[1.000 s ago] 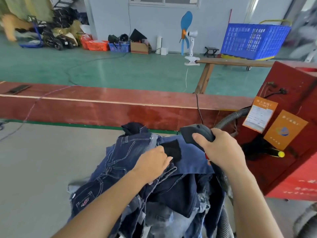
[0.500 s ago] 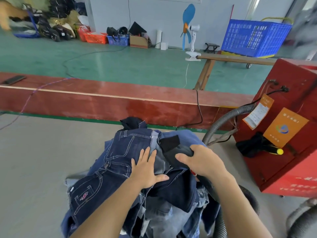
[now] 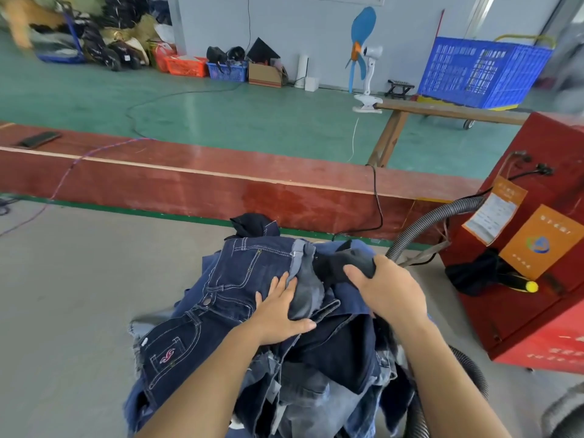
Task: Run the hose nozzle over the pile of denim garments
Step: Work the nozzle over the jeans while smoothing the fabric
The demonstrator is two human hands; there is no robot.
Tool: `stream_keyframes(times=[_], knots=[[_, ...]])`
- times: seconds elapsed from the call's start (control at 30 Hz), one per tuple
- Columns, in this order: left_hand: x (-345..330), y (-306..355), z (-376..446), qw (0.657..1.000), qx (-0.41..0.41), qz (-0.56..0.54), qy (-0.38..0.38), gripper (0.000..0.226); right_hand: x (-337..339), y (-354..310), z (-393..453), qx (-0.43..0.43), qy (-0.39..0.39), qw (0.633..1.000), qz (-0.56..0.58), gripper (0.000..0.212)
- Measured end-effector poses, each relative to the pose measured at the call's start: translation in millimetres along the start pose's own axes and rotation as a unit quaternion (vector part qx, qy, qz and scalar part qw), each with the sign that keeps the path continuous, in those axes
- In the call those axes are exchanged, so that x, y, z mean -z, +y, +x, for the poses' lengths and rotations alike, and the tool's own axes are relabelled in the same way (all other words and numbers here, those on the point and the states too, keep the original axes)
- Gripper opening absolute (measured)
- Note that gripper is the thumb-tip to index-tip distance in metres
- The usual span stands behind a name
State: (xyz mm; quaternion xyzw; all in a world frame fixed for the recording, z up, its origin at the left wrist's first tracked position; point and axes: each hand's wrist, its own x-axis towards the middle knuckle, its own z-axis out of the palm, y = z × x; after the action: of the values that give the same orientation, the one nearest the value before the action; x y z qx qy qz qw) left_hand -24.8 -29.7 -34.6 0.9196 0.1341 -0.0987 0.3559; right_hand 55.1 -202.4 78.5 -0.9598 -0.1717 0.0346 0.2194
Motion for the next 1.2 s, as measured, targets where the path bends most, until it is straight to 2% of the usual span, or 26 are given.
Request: stream_keyframes(times=[0.07, 0.13, 0.23, 0.37, 0.47, 0.6, 0.7, 0.8, 1.0, 1.13, 1.2], knots=[[0, 0, -1, 1.000, -0.011, -0.013, 0.001, 0.105, 3, -1, -4, 0.022, -0.024, 0.999, -0.007, 0.036], [0, -1, -1, 1.000, -0.015, -0.022, -0.001, 0.106, -1, -5, -10, 0.035, -0.043, 0.997, -0.061, 0.038], [1, 1, -1, 1.000, -0.003, -0.009, -0.004, 0.095, -3, -1, -9, 0.006, -0.039, 0.995, -0.091, 0.038], [-1, 5, 1, 1.000, 0.009, -0.011, 0.027, 0.069, 19, 22, 3, -0.099, 0.076, 0.992, -0.013, 0.046], [-2, 5, 1, 0.999, 0.008, -0.022, 0.033, 0.068, 37, 33, 5, -0.104, 0.119, 0.987, 0.043, 0.042], [-2, 5, 3, 0.999, 0.010, -0.018, 0.030, 0.071, 36, 22, -6, -0.006, 0.032, 0.999, 0.036, 0.036], [-2, 5, 2, 0.999, 0.015, -0.016, 0.025, 0.072, 19, 7, -16, 0.054, -0.071, 0.995, -0.050, 0.039], [-2, 5, 2, 0.999, 0.022, -0.019, 0.019, 0.072, -3, -2, -21, 0.092, -0.117, 0.982, -0.119, 0.038], [-1, 6, 2, 0.999, 0.026, -0.029, 0.017, 0.072, -24, -6, -14, 0.049, -0.059, 0.989, -0.130, 0.040], [-2, 8, -2, 0.998, 0.014, -0.052, 0.036, 0.068, -2, 6, -1, -0.033, 0.031, 0.998, -0.032, 0.042], [0, 12, -3, 0.996, 0.015, -0.053, 0.064, 0.062, 12, 11, 3, -0.044, 0.070, 0.997, 0.008, 0.042]])
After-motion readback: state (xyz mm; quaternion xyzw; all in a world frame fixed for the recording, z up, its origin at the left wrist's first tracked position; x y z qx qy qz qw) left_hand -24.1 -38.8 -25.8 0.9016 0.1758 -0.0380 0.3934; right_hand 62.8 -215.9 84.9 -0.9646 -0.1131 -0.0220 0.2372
